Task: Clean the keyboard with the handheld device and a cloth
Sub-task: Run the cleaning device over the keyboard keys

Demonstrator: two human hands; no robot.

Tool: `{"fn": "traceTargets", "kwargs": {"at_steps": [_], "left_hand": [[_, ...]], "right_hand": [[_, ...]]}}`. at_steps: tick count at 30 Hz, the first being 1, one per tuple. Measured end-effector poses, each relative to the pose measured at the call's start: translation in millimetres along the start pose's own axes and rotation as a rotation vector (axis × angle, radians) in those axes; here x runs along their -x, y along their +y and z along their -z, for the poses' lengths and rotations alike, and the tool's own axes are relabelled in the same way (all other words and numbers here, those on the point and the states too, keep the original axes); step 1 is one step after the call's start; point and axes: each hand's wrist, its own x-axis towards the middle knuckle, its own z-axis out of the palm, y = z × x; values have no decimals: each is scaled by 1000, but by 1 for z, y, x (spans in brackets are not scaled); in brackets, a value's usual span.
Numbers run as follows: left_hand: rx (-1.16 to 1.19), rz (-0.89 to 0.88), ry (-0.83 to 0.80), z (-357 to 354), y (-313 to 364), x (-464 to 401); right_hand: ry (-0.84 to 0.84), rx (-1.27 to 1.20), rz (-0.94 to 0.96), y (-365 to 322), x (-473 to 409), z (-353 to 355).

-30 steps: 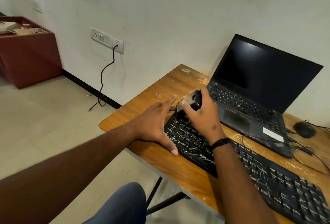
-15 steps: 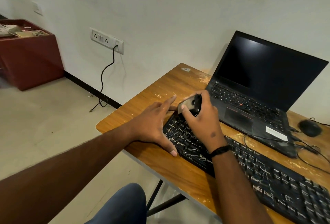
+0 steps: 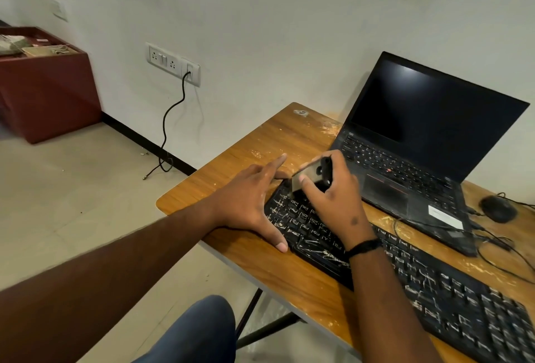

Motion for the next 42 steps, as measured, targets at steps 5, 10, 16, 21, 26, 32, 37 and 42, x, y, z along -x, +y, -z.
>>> {"fn": "traceTargets", "kwargs": {"at_steps": [5,10,16,21,26,32,37,42], "left_hand": [[-6,2,-6,0,-1,-1],[-12,8,-8,0,-1,-1],[-17,23,-15,-1,-4,-2],[-19,5,-13,-2,-3,-3],[-20,9,-9,-1,-1,-1],[-13,-8,0,-1,-1,-1],[-13,-2,3,1,4,2],[-17,4,-6,0,1,0]], "right_hand": [[100,-25,5,-2,-2,0],[1,14,26,-3,1,2],[92,-31,42,-2,0,5],[35,19,-3,-3,1,-3],[101,-56,41,-5,1,1],[90,30,-1,-2,-1,-3],[90,-8,11,-4,3,1],[13,-62,-26,-3,3,-2]]}}
